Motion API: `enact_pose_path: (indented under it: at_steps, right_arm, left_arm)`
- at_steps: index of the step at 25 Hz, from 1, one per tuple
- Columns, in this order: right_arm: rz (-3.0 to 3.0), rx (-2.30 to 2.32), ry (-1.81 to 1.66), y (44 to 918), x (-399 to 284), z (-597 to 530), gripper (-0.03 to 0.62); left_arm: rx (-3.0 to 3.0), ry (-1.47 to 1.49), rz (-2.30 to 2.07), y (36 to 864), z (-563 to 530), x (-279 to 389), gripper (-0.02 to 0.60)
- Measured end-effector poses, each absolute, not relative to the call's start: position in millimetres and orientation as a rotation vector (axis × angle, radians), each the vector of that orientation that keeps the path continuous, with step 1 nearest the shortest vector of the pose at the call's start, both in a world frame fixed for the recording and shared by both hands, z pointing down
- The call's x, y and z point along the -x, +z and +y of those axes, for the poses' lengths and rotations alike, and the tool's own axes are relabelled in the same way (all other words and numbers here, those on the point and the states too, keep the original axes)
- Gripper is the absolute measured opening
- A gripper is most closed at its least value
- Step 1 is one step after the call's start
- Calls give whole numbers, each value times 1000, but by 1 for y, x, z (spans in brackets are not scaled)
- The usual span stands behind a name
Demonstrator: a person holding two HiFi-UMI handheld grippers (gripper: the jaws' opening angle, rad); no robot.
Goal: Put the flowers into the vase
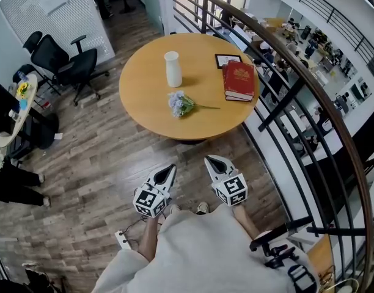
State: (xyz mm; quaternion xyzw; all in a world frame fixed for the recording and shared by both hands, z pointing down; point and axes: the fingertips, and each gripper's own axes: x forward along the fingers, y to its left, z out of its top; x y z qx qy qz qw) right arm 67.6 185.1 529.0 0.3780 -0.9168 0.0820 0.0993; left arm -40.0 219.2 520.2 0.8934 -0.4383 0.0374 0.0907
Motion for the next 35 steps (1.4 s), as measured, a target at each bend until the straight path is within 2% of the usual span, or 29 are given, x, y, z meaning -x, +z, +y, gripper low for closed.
enact_pose_path:
  at_steps: [24,35]
  right_arm:
    - [-2816,-1044,299,539,-110,189,8]
    - [-2777,-1044,320,551,-101,139,8]
  left_arm:
    - [-2640,231,-1382,534,229,-5,6]
    - [-2610,173,-1360,546,170,11,6]
